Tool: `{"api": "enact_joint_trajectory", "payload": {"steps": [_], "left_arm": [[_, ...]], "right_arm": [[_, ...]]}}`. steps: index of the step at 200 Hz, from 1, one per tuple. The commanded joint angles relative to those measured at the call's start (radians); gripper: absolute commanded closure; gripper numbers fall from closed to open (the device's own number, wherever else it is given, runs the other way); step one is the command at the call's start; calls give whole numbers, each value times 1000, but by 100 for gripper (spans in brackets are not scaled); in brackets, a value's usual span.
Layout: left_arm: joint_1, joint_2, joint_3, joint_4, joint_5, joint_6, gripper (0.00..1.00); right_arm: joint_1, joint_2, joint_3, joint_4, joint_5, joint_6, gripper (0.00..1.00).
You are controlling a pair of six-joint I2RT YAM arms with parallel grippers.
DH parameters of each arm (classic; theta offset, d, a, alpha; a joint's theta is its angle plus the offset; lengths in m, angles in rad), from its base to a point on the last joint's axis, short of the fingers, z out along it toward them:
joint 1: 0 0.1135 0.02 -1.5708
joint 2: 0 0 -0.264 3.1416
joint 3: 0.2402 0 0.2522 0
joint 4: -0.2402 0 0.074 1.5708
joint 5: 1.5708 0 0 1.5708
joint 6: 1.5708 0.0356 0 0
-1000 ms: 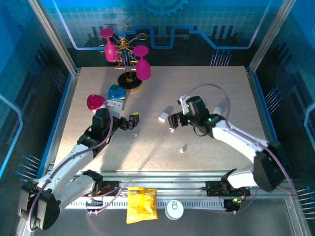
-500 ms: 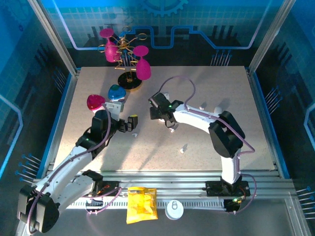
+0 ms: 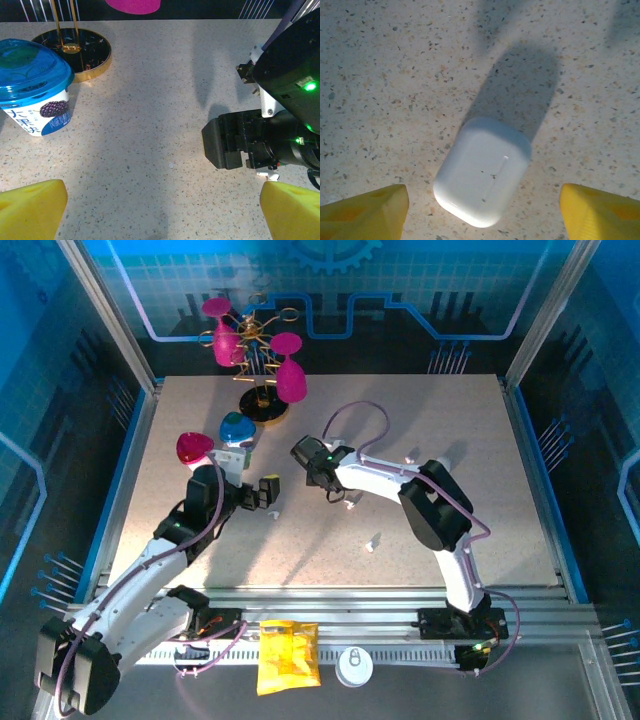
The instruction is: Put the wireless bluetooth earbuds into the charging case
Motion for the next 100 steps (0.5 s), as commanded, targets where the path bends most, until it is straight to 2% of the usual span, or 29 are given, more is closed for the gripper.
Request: {"api": "enact_joint_trajectory", "payload": {"steps": [1, 22, 66, 91, 100], "left_arm": [[-3, 2, -14, 4, 20, -24, 1], [-3, 1, -14, 1, 22, -27, 1], [-2, -6, -14, -12, 22, -32, 1], [-3, -11, -18, -14, 23, -38, 1], [-2, -11, -20, -16, 22, -39, 1]], "right_arm": [[-4, 37, 35, -17, -12, 53, 25], [-10, 55, 43, -13, -21, 46, 31], [-26, 95, 65, -7, -42, 15, 35], [-35, 113, 70, 24, -101, -69, 41], [-38, 115, 75, 30, -121, -113, 47]]}}
